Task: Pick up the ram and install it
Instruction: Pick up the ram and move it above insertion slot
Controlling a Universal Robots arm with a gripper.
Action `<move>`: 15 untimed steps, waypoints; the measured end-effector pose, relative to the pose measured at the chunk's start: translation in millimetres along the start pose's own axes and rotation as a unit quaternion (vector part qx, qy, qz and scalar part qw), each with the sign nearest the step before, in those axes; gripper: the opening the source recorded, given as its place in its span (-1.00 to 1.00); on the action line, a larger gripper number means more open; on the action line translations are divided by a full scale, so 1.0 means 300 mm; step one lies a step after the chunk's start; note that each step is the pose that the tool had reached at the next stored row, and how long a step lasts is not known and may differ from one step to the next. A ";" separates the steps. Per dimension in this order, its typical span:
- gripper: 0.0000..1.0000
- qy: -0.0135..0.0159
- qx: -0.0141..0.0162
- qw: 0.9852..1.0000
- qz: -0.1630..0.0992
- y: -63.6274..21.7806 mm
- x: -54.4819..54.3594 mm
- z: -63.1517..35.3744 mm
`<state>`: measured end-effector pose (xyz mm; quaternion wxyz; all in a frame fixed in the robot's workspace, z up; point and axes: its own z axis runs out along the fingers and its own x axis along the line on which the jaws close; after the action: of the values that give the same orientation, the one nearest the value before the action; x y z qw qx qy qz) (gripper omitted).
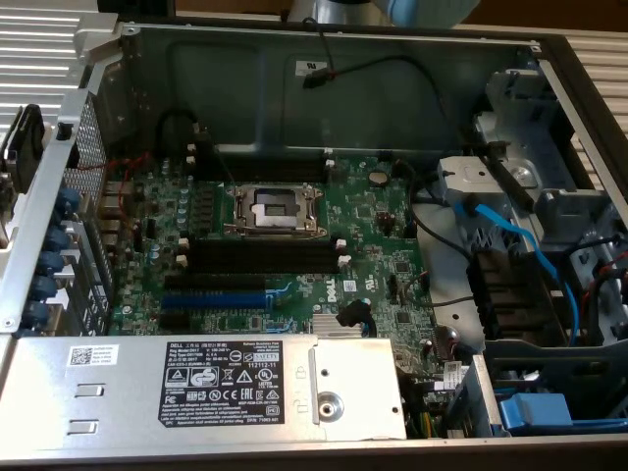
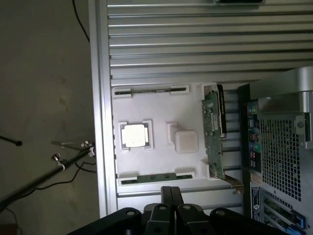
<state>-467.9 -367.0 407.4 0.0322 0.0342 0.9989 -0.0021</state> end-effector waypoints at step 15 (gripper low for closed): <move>-0.80 0.000 -0.007 0.994 -0.109 0.000 0.006 0.000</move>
<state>-469.7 -367.0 407.4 0.0322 -0.0750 0.9967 0.0014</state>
